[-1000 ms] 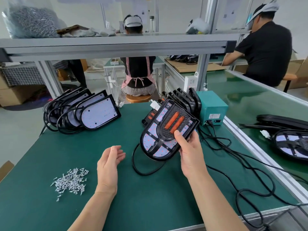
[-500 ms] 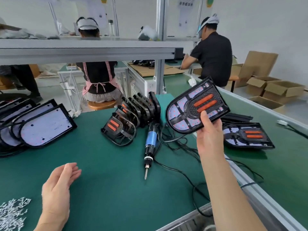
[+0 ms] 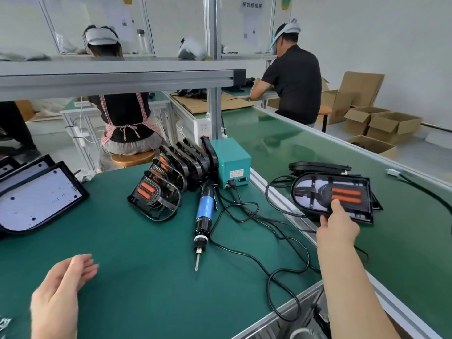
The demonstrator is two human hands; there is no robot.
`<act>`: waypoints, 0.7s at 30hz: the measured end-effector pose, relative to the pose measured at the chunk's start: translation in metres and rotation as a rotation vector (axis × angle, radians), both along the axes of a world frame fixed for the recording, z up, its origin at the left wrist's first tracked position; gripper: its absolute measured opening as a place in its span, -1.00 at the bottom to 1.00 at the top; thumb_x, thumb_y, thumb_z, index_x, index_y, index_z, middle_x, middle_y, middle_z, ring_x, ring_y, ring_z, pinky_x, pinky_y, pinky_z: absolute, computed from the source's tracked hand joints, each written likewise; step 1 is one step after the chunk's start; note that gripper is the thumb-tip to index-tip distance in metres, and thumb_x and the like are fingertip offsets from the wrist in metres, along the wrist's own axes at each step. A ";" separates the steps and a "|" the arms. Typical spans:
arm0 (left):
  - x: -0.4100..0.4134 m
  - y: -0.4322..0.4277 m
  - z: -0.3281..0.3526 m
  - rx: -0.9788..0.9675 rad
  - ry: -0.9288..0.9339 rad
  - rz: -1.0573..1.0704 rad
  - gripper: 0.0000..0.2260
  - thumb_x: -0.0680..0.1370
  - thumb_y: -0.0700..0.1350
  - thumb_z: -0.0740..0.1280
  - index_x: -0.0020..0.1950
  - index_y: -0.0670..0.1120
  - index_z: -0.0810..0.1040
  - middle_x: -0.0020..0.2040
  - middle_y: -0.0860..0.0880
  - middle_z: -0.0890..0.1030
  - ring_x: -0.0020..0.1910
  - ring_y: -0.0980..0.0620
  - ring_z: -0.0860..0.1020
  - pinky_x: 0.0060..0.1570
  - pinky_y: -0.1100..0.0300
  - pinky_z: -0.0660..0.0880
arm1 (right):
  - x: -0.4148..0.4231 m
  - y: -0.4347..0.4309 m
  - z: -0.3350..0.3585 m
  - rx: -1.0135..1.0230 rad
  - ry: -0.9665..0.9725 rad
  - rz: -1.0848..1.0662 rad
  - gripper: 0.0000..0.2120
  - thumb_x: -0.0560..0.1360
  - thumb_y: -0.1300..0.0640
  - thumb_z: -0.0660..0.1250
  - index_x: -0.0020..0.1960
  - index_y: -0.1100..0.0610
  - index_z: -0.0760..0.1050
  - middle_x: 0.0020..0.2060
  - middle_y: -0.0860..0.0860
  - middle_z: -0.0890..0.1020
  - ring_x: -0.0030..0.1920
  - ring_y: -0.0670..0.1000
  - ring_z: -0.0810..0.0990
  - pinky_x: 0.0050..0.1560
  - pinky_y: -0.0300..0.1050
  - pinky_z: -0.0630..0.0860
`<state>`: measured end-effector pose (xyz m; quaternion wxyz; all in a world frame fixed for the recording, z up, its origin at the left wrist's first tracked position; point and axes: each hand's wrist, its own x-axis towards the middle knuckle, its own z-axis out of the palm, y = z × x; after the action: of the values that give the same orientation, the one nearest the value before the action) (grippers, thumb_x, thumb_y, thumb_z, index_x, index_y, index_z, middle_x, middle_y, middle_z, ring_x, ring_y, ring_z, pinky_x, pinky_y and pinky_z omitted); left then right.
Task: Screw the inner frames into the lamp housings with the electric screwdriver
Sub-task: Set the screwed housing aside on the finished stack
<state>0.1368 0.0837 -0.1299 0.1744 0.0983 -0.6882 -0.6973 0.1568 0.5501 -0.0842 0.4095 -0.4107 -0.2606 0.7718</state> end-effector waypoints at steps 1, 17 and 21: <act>0.002 0.001 -0.001 -0.005 0.013 0.001 -0.81 0.73 -0.22 0.12 0.16 -0.25 0.51 -0.13 -0.09 0.60 -0.30 0.26 0.65 -0.15 0.51 0.54 | 0.000 0.000 -0.004 -0.030 -0.013 0.021 -0.51 0.56 0.12 0.44 0.40 0.17 0.33 0.14 -0.01 0.47 -0.12 -0.11 0.53 -0.37 -0.33 0.50; 0.003 -0.004 -0.010 0.025 0.061 -0.018 -0.70 0.72 -0.18 0.16 0.21 -0.42 0.50 -0.01 -0.19 0.60 -0.22 0.21 0.68 -0.10 0.47 0.57 | -0.067 0.020 -0.006 -0.029 -0.163 0.197 -0.67 0.71 0.26 0.12 0.33 0.48 0.39 0.27 0.44 0.49 0.20 0.36 0.47 -0.25 -0.21 0.37; 0.001 -0.007 -0.015 0.026 0.054 0.010 -0.72 0.71 -0.14 0.21 0.16 -0.35 0.56 0.03 -0.24 0.63 -0.18 0.17 0.69 -0.07 0.41 0.60 | -0.069 0.028 -0.003 0.375 -0.524 0.173 -0.71 0.69 0.19 0.19 0.36 0.29 0.38 0.29 0.23 0.54 0.27 0.22 0.55 -0.02 -0.12 0.42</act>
<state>0.1377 0.0768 -0.1452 0.1952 0.0853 -0.6735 -0.7079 0.0880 0.5781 -0.0873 0.3297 -0.4892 -0.5286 0.6104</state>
